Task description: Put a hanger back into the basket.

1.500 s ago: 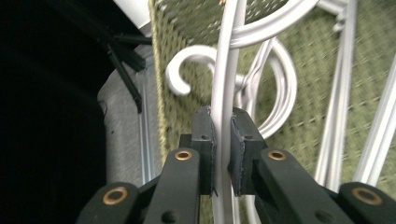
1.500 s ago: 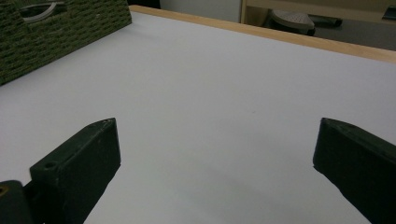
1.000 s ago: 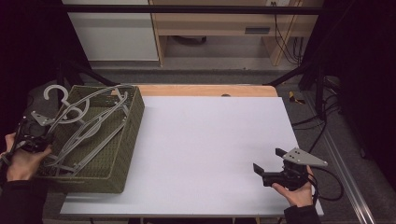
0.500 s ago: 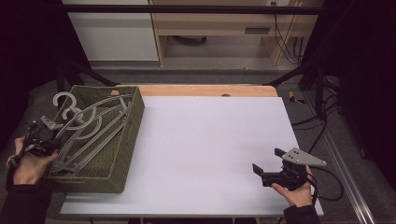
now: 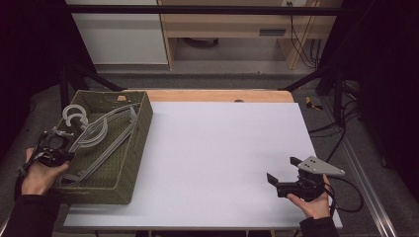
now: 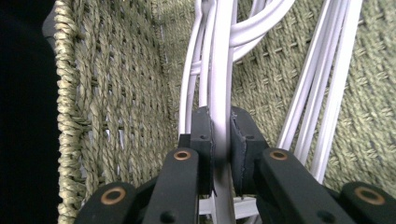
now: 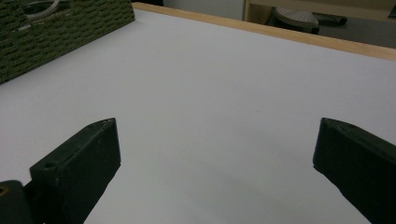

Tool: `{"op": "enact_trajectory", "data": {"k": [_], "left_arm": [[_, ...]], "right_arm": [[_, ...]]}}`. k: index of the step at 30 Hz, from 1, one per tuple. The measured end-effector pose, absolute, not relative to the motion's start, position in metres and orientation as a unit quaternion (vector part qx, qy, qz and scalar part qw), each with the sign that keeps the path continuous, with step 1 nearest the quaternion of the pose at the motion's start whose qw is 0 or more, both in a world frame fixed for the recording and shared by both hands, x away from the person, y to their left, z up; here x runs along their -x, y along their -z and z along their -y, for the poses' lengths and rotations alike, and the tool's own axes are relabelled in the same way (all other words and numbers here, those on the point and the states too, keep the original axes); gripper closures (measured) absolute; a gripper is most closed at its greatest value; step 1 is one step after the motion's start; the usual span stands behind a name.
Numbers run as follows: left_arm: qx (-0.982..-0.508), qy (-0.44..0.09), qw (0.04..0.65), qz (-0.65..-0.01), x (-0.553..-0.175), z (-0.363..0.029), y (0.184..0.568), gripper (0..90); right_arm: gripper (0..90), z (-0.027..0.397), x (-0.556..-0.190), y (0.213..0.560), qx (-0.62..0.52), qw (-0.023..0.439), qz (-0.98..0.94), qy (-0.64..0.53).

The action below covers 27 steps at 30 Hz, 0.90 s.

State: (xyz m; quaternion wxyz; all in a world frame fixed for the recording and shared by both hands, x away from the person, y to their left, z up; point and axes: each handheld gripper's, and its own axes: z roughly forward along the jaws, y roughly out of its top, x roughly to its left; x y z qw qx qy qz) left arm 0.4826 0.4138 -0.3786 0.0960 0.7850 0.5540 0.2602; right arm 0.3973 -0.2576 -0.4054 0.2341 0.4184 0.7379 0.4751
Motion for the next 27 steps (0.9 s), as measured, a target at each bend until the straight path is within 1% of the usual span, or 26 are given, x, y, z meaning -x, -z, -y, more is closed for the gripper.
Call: {"op": "enact_trajectory", "data": {"k": [2,4,7,10,12,15,19,20,21,22,23,24,25,26,27], "left_arm": [[-0.788,-0.253,0.099,-0.553,-0.482,-0.415,0.379,80.1],[-0.787,-0.247,0.111,-0.555,-0.481,-0.417,0.378,75.5],[-0.784,-0.246,0.124,-0.556,-0.479,-0.418,0.376,71.1],[-0.777,-0.256,0.143,-0.557,-0.474,-0.419,0.373,68.1],[-0.776,-0.259,0.146,-0.556,-0.474,-0.419,0.372,67.8],[-0.766,-0.278,0.154,-0.560,-0.471,-0.421,0.371,66.5],[-0.751,-0.294,0.186,-0.561,-0.466,-0.420,0.368,63.3],[-0.750,-0.299,0.193,-0.557,-0.464,-0.418,0.366,61.4],[-0.747,-0.306,0.219,-0.548,-0.458,-0.414,0.361,59.2],[-0.747,-0.306,0.219,-0.548,-0.458,-0.414,0.361,57.5],[-0.739,-0.311,0.257,-0.540,-0.452,-0.406,0.358,55.8],[-0.736,-0.312,0.277,-0.534,-0.449,-0.402,0.356,54.2],[-0.736,-0.312,0.277,-0.534,-0.449,-0.402,0.356,52.5],[-0.735,-0.312,0.308,-0.517,-0.442,-0.392,0.353,50.5],[-0.735,-0.312,0.308,-0.517,-0.442,-0.392,0.353,48.3]], "right_arm": [[1.3,0.258,-0.397,0.405,-0.419,0.234,-0.738,-0.475],[1.2,0.258,-0.397,0.405,-0.418,0.234,-0.738,-0.475],[1.3,0.258,-0.397,0.405,-0.418,0.234,-0.737,-0.477],[1.2,0.258,-0.397,0.405,-0.420,0.234,-0.737,-0.476],[1.2,0.258,-0.397,0.405,-0.419,0.235,-0.738,-0.474],[1.2,0.258,-0.397,0.405,-0.419,0.234,-0.737,-0.476],[1.2,0.259,-0.397,0.405,-0.421,0.236,-0.735,-0.476],[1.2,0.259,-0.397,0.405,-0.421,0.236,-0.735,-0.476],[1.2,0.259,-0.396,0.405,-0.422,0.235,-0.735,-0.476],[1.2,0.258,-0.396,0.405,-0.422,0.236,-0.734,-0.476],[1.2,0.258,-0.396,0.404,-0.421,0.237,-0.734,-0.477],[1.2,0.258,-0.396,0.404,-0.420,0.237,-0.735,-0.477],[1.3,0.258,-0.396,0.404,-0.420,0.237,-0.734,-0.478],[1.2,0.258,-0.396,0.404,-0.420,0.237,-0.734,-0.478],[1.2,0.258,-0.396,0.404,-0.420,0.237,-0.734,-0.478]]}}
